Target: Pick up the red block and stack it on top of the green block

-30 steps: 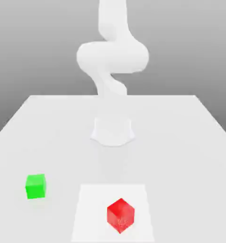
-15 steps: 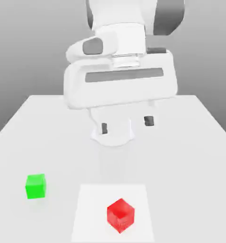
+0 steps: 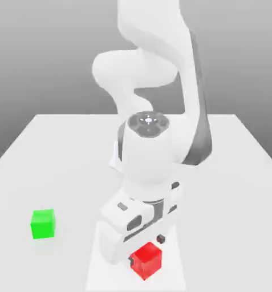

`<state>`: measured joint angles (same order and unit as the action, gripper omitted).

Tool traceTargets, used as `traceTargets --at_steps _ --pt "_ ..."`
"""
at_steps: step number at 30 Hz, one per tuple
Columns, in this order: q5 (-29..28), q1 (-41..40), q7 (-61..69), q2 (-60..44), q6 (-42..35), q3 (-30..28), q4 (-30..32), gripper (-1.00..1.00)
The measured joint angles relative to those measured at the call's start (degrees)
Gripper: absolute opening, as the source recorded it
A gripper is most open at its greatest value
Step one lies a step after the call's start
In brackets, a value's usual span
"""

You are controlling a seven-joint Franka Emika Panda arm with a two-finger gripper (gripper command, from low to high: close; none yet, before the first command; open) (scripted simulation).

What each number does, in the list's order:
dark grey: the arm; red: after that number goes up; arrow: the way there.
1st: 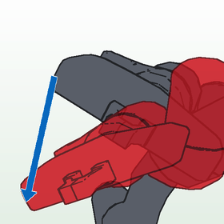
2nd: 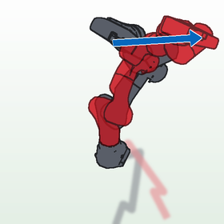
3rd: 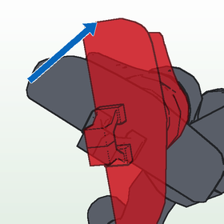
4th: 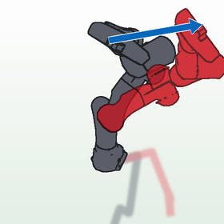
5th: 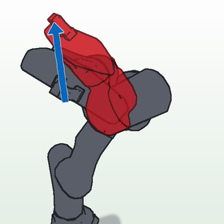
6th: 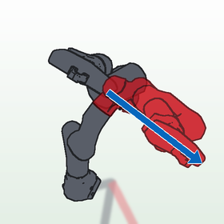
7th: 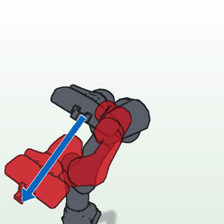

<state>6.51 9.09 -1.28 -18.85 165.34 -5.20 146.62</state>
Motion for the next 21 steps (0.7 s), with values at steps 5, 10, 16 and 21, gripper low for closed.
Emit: traceTargets --at_steps 5,10,16,21 --pt "0.14 -0.24 0.10 -0.67 0.46 0.28 -0.10 -1.00" --pt "-2.77 0.88 -2.01 7.09 -5.99 -1.44 1.10 -1.00" --pt "-7.22 -9.27 -10.73 16.55 -10.99 -9.93 5.16 -1.00" --pt "-10.32 -22.51 -19.64 22.90 -12.93 -15.82 9.50 -1.00"
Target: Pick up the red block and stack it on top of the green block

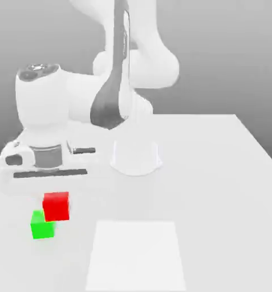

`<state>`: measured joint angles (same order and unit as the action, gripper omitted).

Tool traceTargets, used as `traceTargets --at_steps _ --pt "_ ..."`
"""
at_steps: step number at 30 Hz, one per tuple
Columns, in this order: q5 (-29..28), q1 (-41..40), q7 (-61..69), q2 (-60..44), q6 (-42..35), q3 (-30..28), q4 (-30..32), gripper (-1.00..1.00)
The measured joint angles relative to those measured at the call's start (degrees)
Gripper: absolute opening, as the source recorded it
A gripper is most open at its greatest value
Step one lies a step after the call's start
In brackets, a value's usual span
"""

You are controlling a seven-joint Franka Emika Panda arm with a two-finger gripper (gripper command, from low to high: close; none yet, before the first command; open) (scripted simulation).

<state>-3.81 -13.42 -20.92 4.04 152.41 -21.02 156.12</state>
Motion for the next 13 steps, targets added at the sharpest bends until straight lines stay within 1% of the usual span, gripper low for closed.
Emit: traceTargets --at_steps 3,6,9,10,13 --pt "2.05 -0.75 0.07 -1.52 2.10 -0.73 0.68 -1.00" --pt "6.24 -0.54 2.87 -5.71 5.88 -0.08 0.54 -1.00" --pt "11.27 -1.66 6.47 -10.47 10.03 2.02 0.38 -1.00" --pt "12.55 -2.20 7.38 -11.70 11.10 2.79 0.35 1.00" --pt "12.55 -2.20 7.38 -11.70 11.10 2.79 0.35 1.00"
